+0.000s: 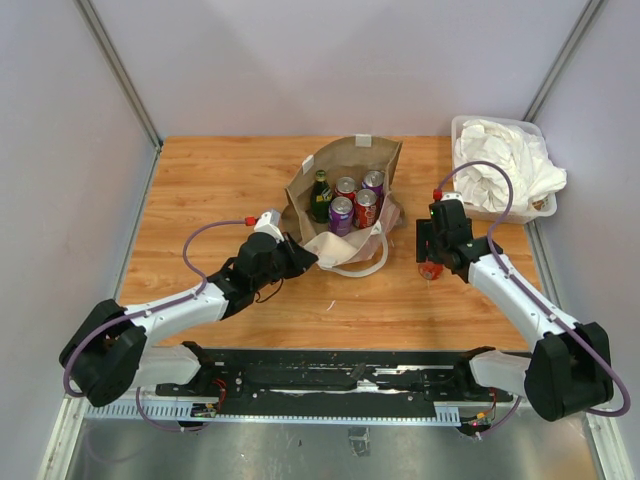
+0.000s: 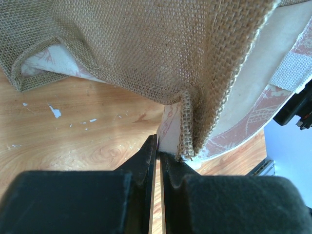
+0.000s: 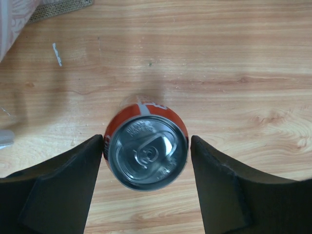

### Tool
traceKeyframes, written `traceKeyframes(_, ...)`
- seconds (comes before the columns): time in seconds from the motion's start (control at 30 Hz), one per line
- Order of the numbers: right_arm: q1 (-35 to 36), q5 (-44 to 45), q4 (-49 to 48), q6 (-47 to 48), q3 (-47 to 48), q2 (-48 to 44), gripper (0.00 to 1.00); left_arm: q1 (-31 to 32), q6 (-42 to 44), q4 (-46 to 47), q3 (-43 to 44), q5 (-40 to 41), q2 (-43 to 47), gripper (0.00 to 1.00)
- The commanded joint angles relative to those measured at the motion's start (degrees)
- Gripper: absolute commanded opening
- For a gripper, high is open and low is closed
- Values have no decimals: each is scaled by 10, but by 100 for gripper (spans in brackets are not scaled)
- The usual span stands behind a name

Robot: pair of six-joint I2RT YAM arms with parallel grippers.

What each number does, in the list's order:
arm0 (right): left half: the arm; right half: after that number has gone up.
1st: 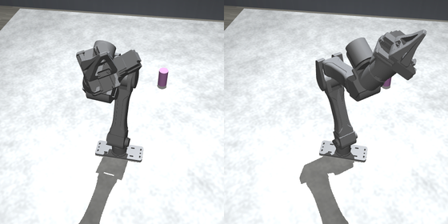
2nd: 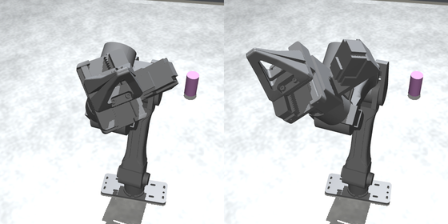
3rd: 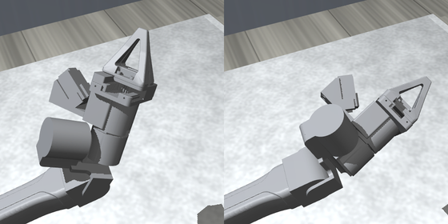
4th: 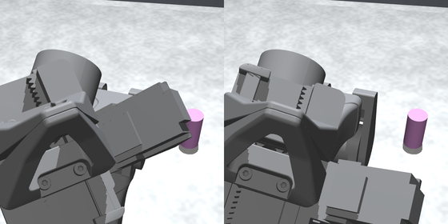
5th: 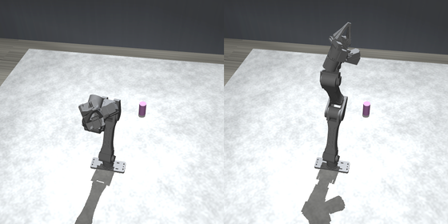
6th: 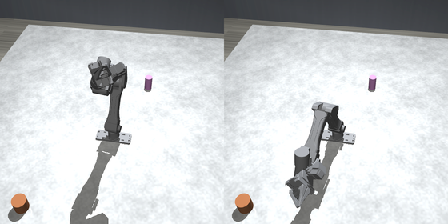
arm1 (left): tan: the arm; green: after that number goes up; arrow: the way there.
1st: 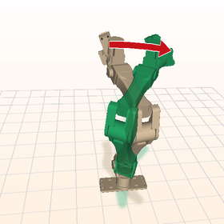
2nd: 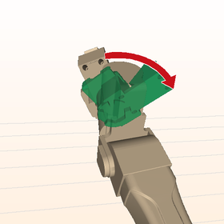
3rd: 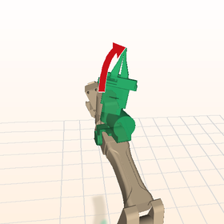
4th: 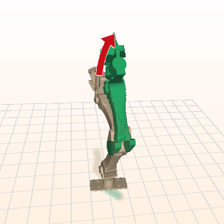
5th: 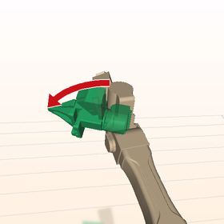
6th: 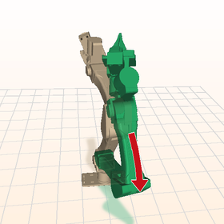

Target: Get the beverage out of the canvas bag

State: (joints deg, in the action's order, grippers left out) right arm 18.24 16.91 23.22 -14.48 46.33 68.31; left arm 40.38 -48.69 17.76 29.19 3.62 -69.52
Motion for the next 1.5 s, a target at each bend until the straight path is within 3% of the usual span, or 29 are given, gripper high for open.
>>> traceKeyframes(0.0, -14, 7, -15, -24, -3, -2, 83, 6, 7, -12, -12, -14, -13, 9)
traceKeyframes(0.07, -14, 15, -5, -27, 5, -6, 99, 6, 8, -12, -12, -14, -14, 9)
traceKeyframes(0.27, -14, 25, 45, -21, 76, -27, 98, 6, 8, -9, -12, -17, -18, 8)
traceKeyframes(0.43, -8, -21, 71, -9, 167, -52, 98, 6, 7, -4, -12, -19, -23, 7)
traceKeyframes(0.57, 47, -19, 90, 20, 262, -42, 99, 6, 5, 0, -10, -22, -28, 7)
traceKeyframes(0.73, 176, 64, 111, 85, 367, 24, 98, 6, 7, 2, -6, -26, -35, 6)
traceKeyframes(0.83, 218, 72, 116, 100, 414, 75, 99, 6, 6, 3, -5, -30, -37, 6)
traceKeyframes(0.9, 230, 64, 118, 105, 435, 108, 99, 6, 6, 3, -5, -31, -35, 5)
traceKeyframes(1.1, 242, 14, 128, 116, 493, 223, 78, 6, 10, 0, -6, -28, -30, 5)
traceKeyframes(1.47, 240, -23, 129, 124, 555, 372, 84, 6, 17, -4, -7, -30, -18, 8)
